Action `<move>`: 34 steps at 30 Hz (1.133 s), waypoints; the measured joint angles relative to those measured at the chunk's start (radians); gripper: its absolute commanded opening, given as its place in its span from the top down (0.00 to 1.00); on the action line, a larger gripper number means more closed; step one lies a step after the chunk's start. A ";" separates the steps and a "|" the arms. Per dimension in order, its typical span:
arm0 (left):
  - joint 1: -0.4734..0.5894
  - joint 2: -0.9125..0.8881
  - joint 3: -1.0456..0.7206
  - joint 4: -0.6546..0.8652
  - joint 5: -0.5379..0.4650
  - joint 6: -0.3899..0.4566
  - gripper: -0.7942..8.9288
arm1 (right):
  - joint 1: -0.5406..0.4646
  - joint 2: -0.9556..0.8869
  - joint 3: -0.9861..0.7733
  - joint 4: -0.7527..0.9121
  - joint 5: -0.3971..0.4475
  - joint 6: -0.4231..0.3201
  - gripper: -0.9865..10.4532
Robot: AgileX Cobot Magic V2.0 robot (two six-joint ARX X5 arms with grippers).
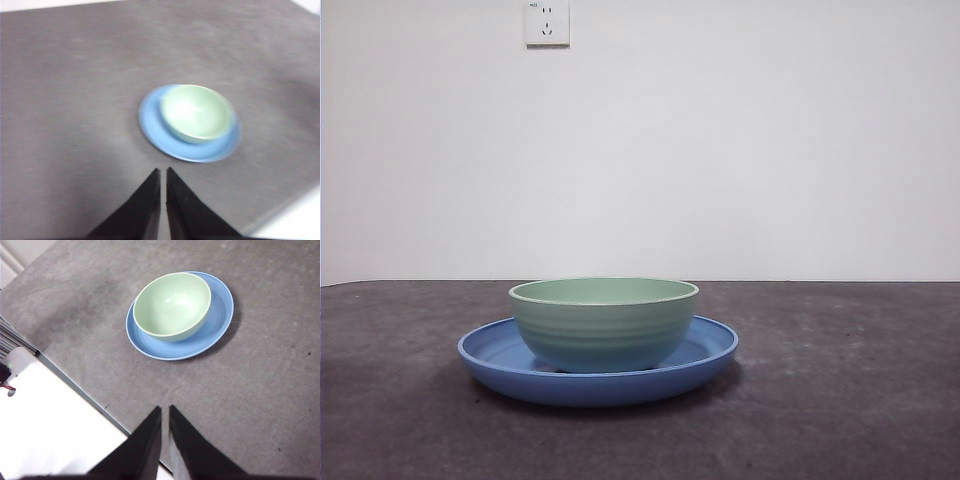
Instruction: Place the green bowl on the blue plate
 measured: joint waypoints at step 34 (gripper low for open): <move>0.268 -0.250 -0.877 0.911 -0.161 -0.007 0.90 | 0.000 0.000 0.000 0.000 0.000 0.000 0.89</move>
